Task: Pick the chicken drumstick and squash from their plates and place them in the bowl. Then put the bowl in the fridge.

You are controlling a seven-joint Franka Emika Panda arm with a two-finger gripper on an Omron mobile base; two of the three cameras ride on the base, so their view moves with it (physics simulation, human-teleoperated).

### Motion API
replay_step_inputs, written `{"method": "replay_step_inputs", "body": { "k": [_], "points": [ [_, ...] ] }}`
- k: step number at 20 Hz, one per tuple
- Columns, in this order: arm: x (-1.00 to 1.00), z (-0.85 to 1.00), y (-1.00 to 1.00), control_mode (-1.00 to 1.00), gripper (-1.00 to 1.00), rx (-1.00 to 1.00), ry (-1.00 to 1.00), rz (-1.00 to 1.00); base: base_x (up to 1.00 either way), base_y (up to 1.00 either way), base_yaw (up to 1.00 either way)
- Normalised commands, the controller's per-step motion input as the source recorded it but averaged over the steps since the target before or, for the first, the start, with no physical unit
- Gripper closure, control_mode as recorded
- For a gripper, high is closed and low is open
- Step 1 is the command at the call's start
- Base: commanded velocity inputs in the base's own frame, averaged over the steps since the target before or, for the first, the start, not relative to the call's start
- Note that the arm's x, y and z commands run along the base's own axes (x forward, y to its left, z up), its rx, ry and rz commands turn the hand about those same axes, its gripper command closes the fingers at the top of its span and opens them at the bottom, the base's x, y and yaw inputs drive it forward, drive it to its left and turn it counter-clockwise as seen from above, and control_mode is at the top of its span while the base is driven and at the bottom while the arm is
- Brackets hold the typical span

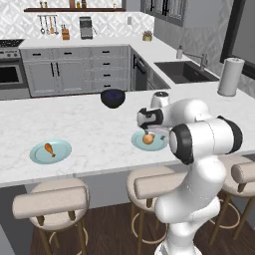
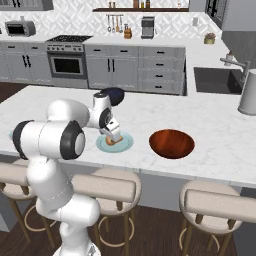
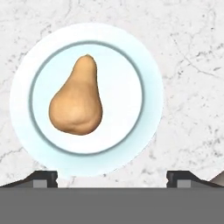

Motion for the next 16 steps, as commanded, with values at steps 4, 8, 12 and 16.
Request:
{"method": "replay_step_inputs", "body": {
  "k": [4,8,12,16],
  "points": [
    [0.60,-0.28,0.00,-1.00,-1.00,0.00,0.05,-0.03,0.00,0.00,0.00],
    [0.30,-0.28,0.01,-1.00,-1.00,0.00,0.03,-0.04,0.00,0.00,0.00],
    [0.19,-0.36,0.06,-1.00,-1.00,0.00,0.00,-0.03,0.00,0.00,0.00],
    [0.12,-0.32,0.00,-1.00,-1.00,0.00,0.00,-0.02,0.00,0.00,0.00]
  ]
}}
